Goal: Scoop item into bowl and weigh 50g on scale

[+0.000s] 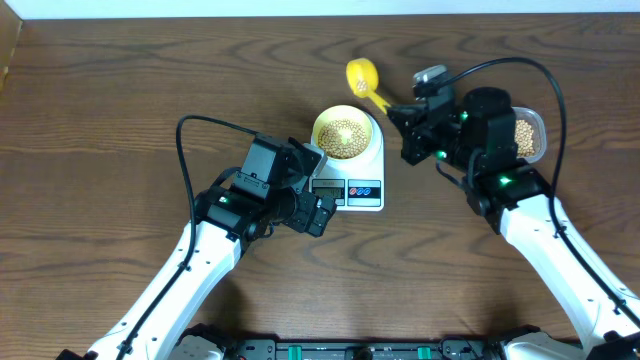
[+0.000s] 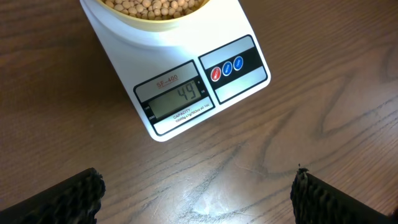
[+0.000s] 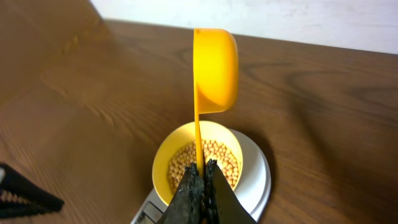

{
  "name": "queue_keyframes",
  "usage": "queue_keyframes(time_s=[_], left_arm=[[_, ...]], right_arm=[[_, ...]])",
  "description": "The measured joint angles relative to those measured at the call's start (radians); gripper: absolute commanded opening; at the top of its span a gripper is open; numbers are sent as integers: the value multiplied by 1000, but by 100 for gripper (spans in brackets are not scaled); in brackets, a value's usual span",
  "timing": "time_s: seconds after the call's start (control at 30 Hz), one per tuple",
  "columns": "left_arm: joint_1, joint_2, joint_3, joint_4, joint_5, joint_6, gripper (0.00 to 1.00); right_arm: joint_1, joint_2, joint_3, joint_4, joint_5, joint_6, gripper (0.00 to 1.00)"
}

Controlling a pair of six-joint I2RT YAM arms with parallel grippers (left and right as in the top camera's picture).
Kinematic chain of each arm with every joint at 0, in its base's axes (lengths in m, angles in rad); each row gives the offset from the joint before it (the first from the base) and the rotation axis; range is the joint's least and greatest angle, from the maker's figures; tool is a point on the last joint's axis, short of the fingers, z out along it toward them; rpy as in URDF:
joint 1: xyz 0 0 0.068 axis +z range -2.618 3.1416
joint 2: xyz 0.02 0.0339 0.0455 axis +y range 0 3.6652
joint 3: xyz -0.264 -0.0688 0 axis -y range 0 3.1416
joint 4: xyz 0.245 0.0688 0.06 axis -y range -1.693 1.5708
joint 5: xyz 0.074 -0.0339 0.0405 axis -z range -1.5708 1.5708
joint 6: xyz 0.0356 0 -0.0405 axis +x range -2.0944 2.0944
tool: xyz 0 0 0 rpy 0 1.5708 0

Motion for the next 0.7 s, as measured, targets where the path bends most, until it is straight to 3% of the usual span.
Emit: queue_keyframes(time_s=[0.7], left_arm=[[0, 0, 0, 0, 0, 0, 98]], right_arm=[[32, 30, 0, -26, 18, -105, 1]])
